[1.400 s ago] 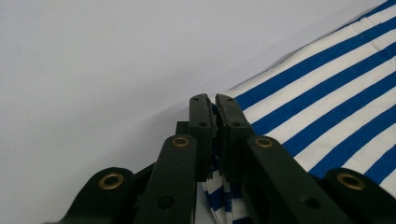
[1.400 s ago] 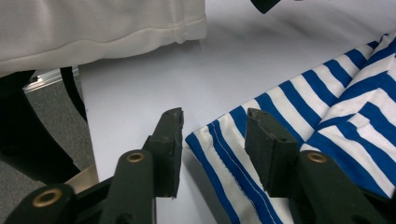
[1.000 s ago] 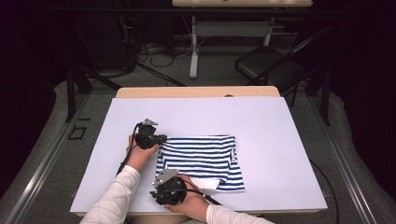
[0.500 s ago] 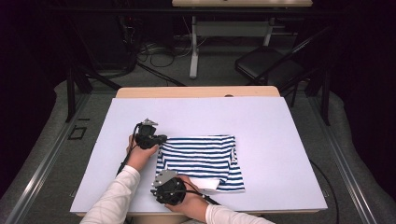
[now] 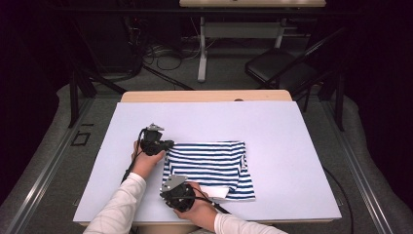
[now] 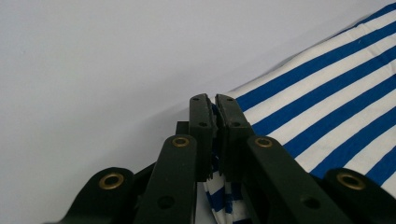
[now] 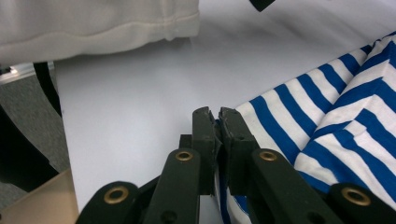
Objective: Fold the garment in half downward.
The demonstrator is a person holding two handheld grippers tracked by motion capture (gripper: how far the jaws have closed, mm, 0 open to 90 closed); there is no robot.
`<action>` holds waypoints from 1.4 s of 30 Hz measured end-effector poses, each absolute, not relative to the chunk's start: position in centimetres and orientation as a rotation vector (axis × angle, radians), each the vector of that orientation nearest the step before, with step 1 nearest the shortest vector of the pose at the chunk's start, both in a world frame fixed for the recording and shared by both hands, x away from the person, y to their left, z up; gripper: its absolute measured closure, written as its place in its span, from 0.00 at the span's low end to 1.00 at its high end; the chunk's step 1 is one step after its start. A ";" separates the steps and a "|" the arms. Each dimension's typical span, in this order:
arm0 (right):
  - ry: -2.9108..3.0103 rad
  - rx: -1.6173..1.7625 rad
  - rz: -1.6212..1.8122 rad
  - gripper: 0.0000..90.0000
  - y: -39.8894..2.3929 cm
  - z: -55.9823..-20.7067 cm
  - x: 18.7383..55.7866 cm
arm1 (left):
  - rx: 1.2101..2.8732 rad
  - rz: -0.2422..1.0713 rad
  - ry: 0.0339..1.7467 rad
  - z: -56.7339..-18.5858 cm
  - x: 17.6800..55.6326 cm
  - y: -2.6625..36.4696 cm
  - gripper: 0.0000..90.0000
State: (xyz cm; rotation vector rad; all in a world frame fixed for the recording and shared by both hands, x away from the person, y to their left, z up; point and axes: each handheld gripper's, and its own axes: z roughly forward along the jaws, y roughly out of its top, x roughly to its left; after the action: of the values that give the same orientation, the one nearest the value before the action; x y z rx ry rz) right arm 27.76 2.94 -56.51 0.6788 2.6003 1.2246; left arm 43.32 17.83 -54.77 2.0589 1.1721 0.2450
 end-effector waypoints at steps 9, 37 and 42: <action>2.602 0.655 1.266 0.95 2.8 -55.6 27.9 | 2.052 0.250 1.183 -54.6 43.3 18.1 0.96; 2.661 0.536 1.286 0.95 4.2 -55.7 27.3 | 1.982 0.312 1.287 -54.1 40.9 22.8 0.96; 2.672 0.521 1.288 0.95 4.4 -55.8 27.1 | 1.965 0.318 1.300 -54.0 40.3 23.7 0.96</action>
State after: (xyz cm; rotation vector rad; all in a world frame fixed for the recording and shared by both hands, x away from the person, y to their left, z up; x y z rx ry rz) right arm 27.06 4.37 -55.83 0.5214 2.6721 1.2881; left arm 40.34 23.66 -54.05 1.9654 1.3000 0.3180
